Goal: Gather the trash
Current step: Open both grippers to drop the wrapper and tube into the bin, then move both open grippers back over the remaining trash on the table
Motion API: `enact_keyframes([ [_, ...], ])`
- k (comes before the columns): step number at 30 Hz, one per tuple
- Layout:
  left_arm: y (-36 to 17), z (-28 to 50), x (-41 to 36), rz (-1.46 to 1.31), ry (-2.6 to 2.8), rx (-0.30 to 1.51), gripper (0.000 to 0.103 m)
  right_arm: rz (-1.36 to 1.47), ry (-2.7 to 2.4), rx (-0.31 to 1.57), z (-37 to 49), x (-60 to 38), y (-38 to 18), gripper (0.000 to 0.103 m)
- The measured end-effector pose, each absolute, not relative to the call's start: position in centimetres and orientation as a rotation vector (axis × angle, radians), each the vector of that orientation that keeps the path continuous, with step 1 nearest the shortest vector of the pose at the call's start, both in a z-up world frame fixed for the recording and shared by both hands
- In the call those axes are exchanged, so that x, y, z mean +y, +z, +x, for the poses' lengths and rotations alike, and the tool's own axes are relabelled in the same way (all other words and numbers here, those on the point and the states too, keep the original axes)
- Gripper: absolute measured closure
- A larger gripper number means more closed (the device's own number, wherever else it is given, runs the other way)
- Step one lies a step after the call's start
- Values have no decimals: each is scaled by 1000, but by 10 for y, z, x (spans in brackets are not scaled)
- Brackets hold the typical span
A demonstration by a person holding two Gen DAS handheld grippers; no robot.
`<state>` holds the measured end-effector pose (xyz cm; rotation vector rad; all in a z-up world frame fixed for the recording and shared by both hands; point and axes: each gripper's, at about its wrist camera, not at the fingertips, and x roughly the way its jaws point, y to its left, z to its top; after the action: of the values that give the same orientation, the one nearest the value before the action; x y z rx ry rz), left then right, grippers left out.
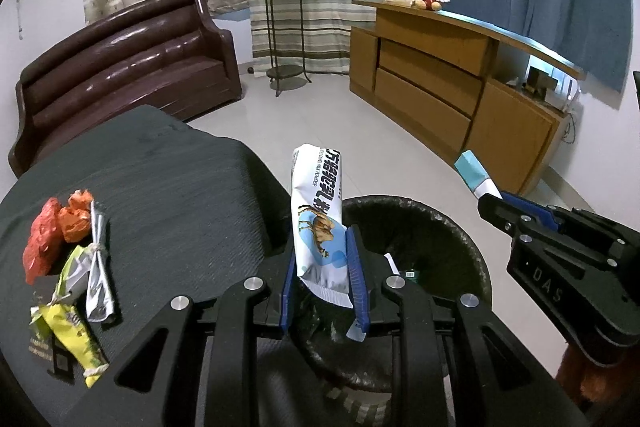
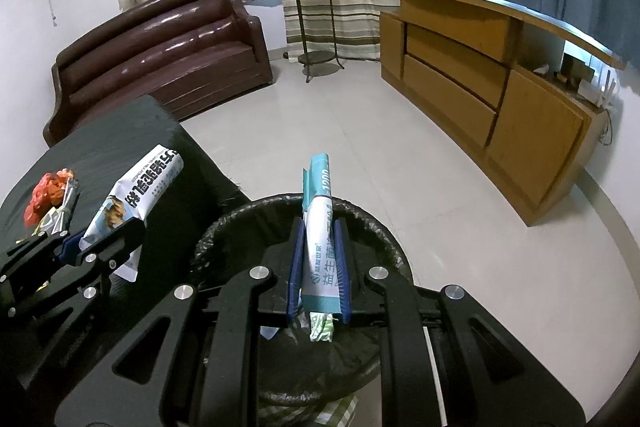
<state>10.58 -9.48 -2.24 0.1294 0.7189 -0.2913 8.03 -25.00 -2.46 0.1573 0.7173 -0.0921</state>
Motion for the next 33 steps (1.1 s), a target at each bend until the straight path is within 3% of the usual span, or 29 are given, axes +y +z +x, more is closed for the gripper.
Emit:
enact_keyframes([
  [5,-25,109,-100,145,-294,738,76,175,-91,724,87,-256,-31,87],
  [7,-25,109,-99,145,-292,740,65,188,-88,731,89,-257,-33,84],
  [9,-24,109,-99,141,-289,735,60,197,-89,730,89,-259,-34,75],
  [12,-25,108,-98,137,-282,729,57,200,-94,726,88,-260,-32,74],
  [19,-20,105,-87,127,-259,712,56,192,-92,715,84,-252,-28,69],
  [33,2,81,-23,104,-148,679,53,127,29,726,79,-193,-18,68],
])
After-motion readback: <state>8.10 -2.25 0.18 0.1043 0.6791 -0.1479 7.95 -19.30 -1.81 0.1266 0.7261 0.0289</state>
